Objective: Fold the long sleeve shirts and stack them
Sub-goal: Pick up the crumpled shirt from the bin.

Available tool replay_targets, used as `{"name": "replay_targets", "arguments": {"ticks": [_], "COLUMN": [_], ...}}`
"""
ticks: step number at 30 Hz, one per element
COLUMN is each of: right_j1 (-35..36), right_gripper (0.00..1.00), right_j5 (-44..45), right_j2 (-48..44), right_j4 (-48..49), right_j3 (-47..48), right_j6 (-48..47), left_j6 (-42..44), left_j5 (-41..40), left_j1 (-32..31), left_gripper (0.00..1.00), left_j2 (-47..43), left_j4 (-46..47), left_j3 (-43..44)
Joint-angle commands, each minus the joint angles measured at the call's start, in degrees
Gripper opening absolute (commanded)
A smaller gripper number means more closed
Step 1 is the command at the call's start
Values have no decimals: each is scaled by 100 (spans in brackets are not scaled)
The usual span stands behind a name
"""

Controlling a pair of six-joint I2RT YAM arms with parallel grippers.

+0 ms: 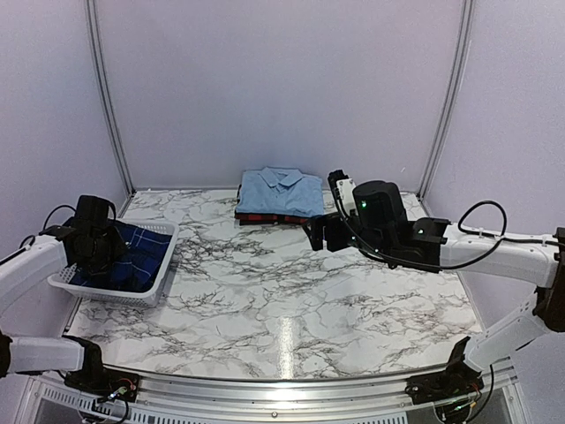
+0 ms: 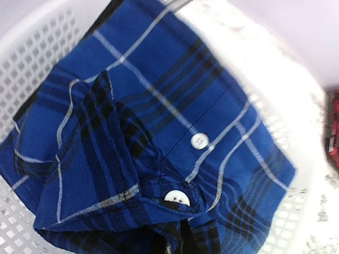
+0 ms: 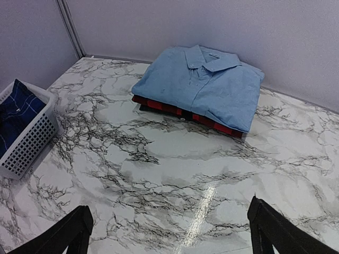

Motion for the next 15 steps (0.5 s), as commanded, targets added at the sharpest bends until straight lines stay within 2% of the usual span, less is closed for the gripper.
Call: {"name": "replay_targets", "arguments": {"ticks": [1, 6, 15], "right_j1": [-22, -24, -24], "right_gripper": [98, 99, 99], "right_j5": [-17, 4, 121], "right_j2": [31, 89, 44], "right_j4": [85, 93, 74], "right_j3": [231, 325, 505], "right_j6": [27, -41, -194], "left_j6": [400, 831, 1376], "left_j5": [213, 974, 2506], "left_j1": [0, -5, -312], "left_gripper": [0, 0, 0], "left_j2": [-529, -794, -680], "left_j4": [-120, -76, 123], "left_j3": [523, 1205, 2841]}}
